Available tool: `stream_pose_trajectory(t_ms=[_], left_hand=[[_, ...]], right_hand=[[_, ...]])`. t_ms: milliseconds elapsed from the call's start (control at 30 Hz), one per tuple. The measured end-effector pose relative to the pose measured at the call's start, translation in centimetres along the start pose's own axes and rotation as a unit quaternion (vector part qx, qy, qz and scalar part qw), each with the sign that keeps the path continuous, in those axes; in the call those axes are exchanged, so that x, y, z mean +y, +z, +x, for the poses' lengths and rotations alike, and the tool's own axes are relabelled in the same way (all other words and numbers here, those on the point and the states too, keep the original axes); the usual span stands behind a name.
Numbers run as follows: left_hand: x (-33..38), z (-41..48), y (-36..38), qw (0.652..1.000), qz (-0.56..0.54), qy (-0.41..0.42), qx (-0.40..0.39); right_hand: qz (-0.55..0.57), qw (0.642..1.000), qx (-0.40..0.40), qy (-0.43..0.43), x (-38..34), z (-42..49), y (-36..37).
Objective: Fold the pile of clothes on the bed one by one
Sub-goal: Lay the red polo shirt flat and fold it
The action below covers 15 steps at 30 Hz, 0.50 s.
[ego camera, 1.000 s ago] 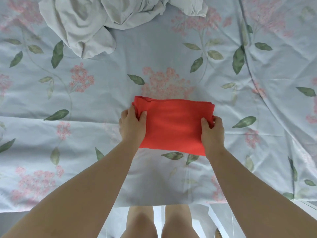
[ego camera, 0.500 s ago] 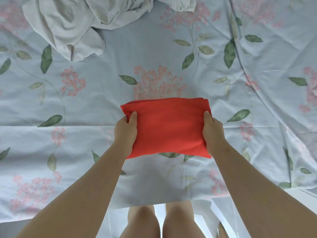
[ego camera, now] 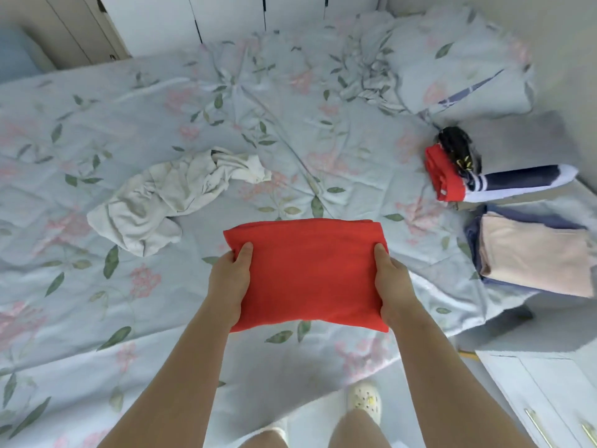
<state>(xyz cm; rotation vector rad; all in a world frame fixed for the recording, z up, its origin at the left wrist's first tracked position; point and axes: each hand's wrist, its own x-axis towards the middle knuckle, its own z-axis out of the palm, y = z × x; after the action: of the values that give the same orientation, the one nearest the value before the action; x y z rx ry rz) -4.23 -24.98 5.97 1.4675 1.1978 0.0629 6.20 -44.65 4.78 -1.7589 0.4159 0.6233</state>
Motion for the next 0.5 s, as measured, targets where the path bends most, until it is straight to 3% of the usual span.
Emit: stream_pose_trajectory(t_ms=[300,500], left_hand=[[4.8,-6.8,15.2,0.997,-0.029,0.054,-0.038],[5.2,-11.2,26.4,0.998,-0.048,0.019,-0.046]], right_hand=[[0.021,0.998,0.058,-0.025,-2.7,3.8,-16.4],[0.010,0.999,0.046,-0.022,-3.6,7.6,-28.0]])
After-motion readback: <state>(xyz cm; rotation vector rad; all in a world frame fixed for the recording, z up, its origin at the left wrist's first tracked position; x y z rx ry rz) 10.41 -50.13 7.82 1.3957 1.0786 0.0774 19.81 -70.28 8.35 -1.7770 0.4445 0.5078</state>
